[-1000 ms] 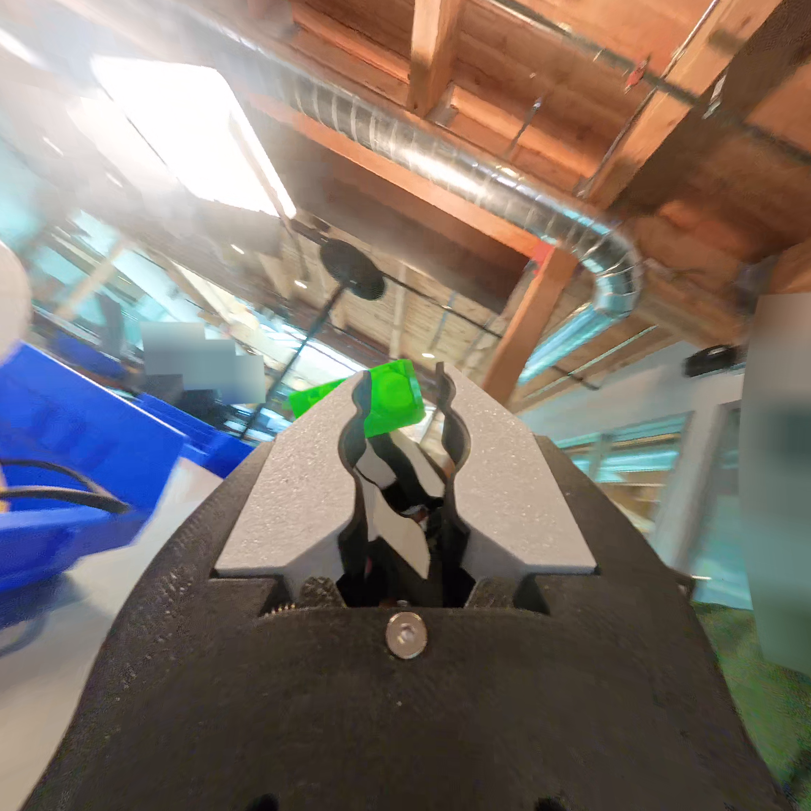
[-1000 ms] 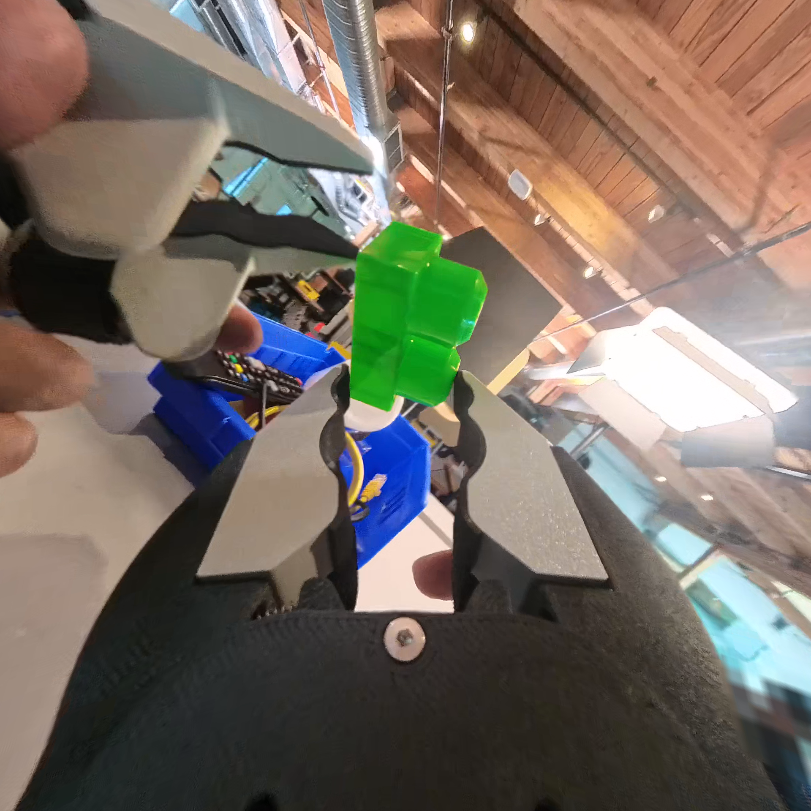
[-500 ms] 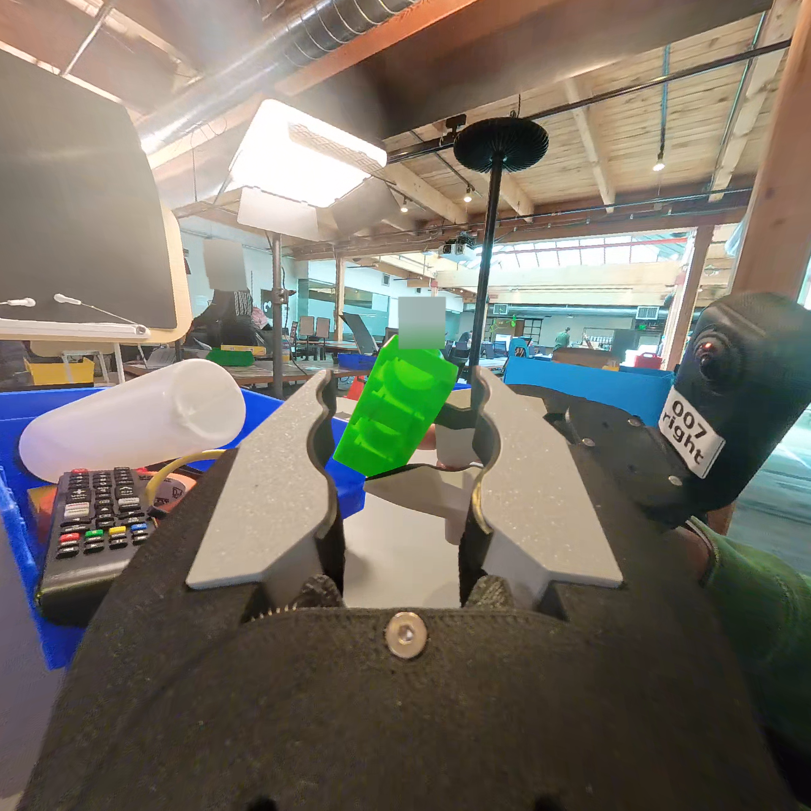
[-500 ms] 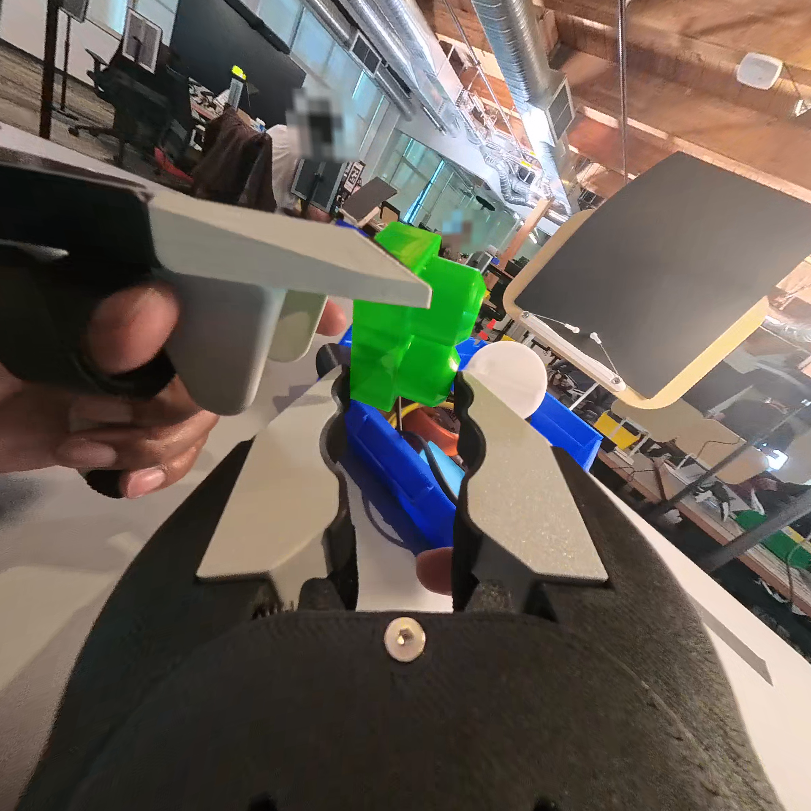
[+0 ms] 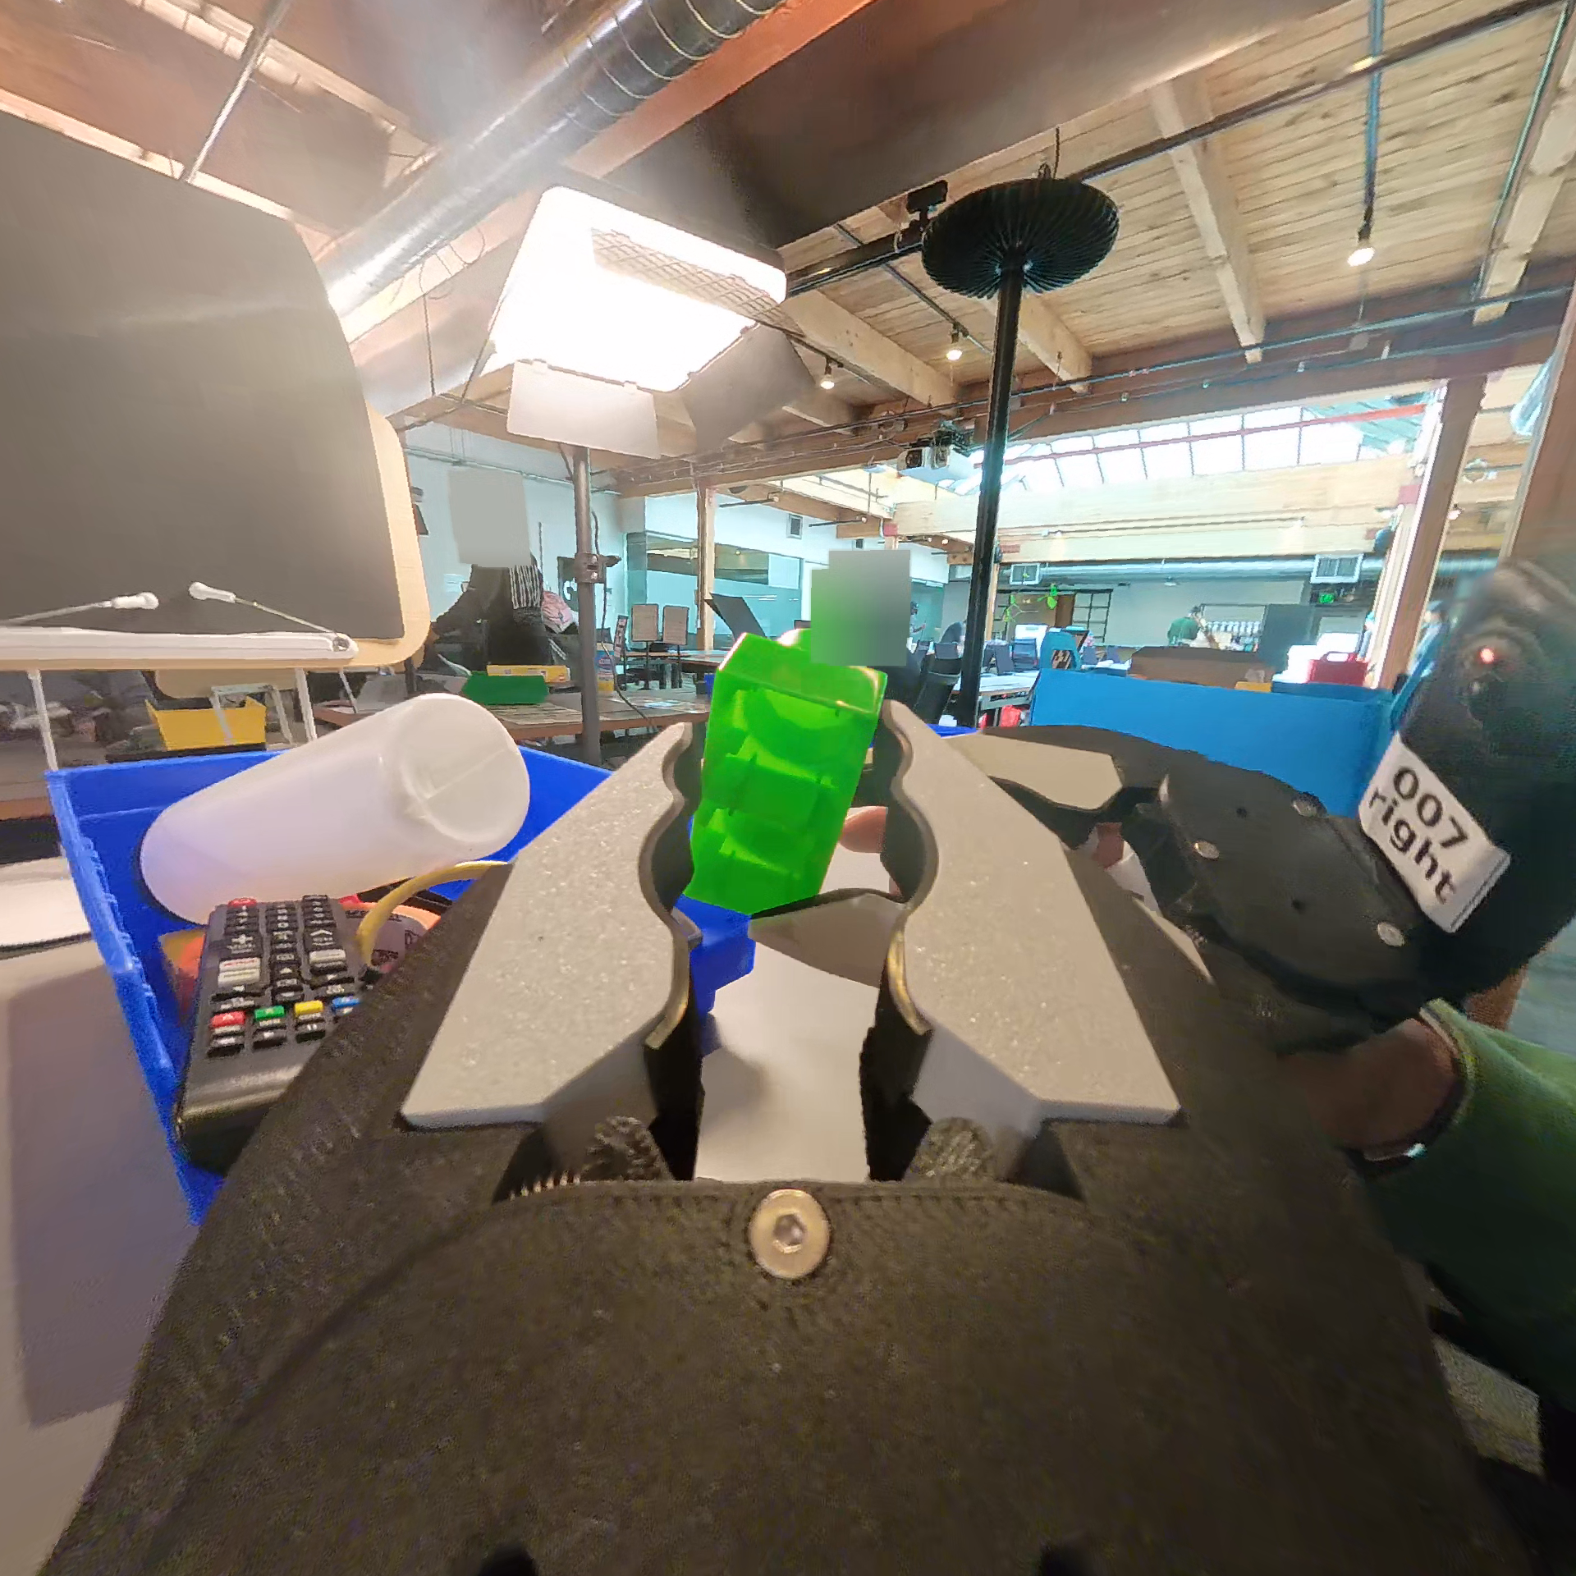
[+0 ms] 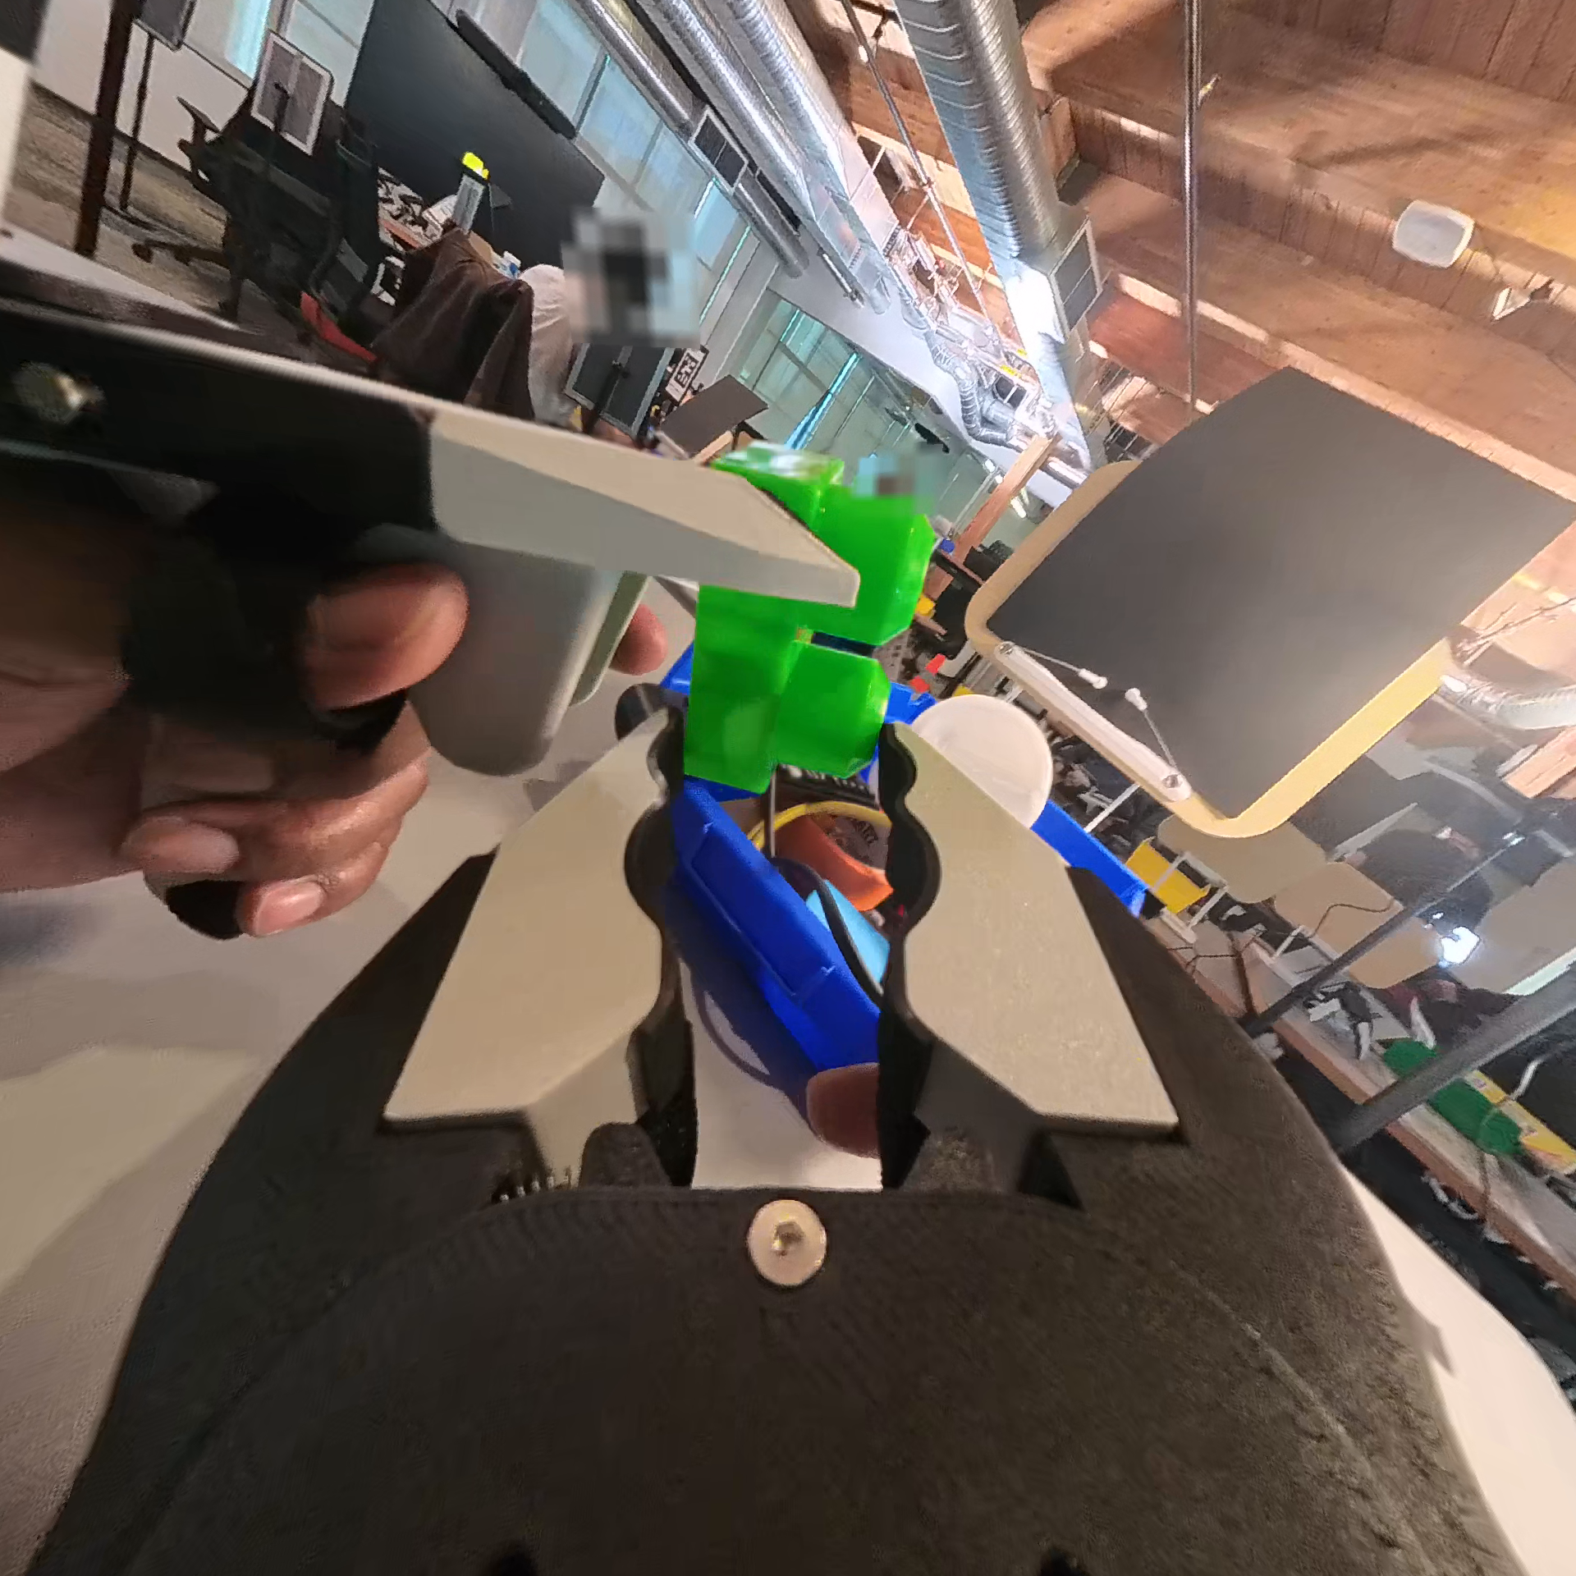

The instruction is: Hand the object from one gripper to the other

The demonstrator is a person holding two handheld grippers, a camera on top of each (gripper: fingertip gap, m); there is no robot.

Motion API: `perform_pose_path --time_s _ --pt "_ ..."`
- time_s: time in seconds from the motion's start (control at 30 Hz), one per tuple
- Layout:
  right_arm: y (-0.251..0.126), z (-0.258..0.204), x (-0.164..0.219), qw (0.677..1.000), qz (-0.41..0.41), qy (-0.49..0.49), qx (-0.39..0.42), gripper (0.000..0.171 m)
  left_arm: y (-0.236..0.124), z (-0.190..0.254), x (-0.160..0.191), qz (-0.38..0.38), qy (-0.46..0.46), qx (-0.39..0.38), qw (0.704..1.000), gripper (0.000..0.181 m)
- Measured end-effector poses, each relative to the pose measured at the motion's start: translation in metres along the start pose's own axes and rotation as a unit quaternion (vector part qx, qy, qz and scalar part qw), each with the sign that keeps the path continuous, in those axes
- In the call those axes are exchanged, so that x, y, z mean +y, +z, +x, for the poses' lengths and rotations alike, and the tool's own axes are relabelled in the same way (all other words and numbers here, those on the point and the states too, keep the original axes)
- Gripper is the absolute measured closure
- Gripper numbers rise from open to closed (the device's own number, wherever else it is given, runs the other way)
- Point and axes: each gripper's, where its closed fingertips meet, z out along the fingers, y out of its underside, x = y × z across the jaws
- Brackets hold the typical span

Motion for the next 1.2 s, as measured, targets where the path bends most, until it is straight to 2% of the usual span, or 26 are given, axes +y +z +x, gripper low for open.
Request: perform_pose_path --time_s 0.17,0.27,0.37,0.47,0.57,0.73,0.83,1.1,1.2 --pt "0.0 -0.008 -0.005 0.999 0.012 -0.049 0.003 0.121 -0.006 -0.017 -0.007 0.033 -0.116 0.003 0.993 0.141" --pt "0.0 -0.01 -0.007 0.997 0.017 -0.074 0.009 0.117 -0.01 -0.027 -0.012 0.067 -0.227 0.028 0.971 0.141" --pt "0.0 -0.013 -0.009 0.995 0.022 -0.098 0.014 0.108 -0.01 -0.034 -0.01 0.087 -0.347 0.069 0.931 0.142" --pt "0.0 -0.012 -0.01 0.989 0.021 -0.143 0.036 0.103 -0.009 -0.033 -0.006 0.095 -0.46 0.123 0.874 0.141" --pt "0.0 -0.012 -0.011 0.981 0.021 -0.184 0.058 0.103 -0.006 -0.031 -0.002 0.091 -0.522 0.152 0.834 0.141" --pt "0.001 -0.007 -0.008 0.976 0.011 -0.203 0.077 0.109 -0.003 -0.021 0.001 0.071 -0.517 0.167 0.837 0.141" --pt "0.0 -0.003 -0.009 0.977 0.014 -0.195 0.086 0.122 -0.002 -0.015 0.001 0.06 -0.509 0.174 0.841 0.141" --pt "-0.004 0.005 -0.015 0.985 0.03 -0.145 0.088 0.123 0.001 -0.01 0.004 0.043 -0.437 0.146 0.886 0.14" --pt "-0.005 0.008 -0.017 0.987 0.034 -0.128 0.088 0.123 0.003 -0.001 0.005 0.031 -0.434 0.161 0.886 0.139"
